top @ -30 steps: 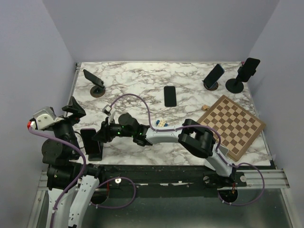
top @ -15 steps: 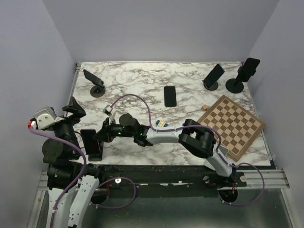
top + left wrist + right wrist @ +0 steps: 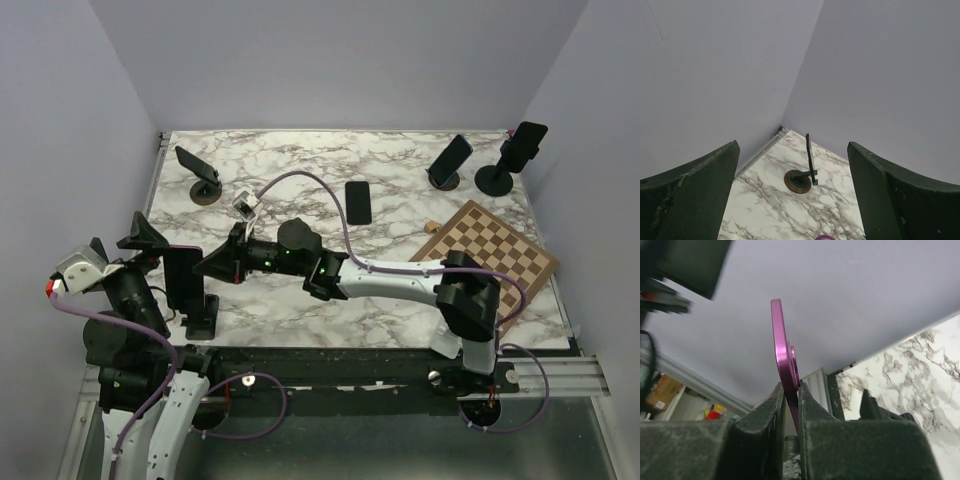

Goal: Remove the phone from the phone stand

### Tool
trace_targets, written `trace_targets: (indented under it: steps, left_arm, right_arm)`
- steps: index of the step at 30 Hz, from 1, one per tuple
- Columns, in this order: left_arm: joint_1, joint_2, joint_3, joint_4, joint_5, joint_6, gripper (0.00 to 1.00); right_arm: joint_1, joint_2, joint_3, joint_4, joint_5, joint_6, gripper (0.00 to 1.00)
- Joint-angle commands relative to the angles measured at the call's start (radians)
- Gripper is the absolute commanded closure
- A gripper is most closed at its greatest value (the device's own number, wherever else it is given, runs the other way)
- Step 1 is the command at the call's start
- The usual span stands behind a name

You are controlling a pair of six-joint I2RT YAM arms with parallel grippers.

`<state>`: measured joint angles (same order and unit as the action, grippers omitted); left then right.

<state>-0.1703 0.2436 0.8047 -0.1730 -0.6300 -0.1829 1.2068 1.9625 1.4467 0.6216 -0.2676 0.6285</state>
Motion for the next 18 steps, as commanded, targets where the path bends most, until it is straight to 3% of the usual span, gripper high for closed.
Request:
trace_targets:
  steps: [1,10,14,18]
  left_arm:
    - [0.005,-0.019,-0.017,0.02,-0.05,-0.006,0.03]
    - [-0.007,-0.025,-0.016,0.016,-0.045,-0.022,0.01]
    - [-0.012,-0.02,-0.019,0.017,-0.034,-0.023,0.01]
    - [-0.017,-0.014,-0.019,0.016,-0.019,-0.024,0.01]
  right_arm:
    - [-0.032,-0.115,-0.079,-0.03,-0.033,0.07,0.99]
    - [-0.243,-0.282,-0.272,-0.234,-0.158,0.07,0.99]
    - [-0.402,-0.292,-0.206,-0.467,-0.197,0.013,0.99]
    - [-0.561,-0.183,-0.028,-0.78,-0.262,-0.056,0.99]
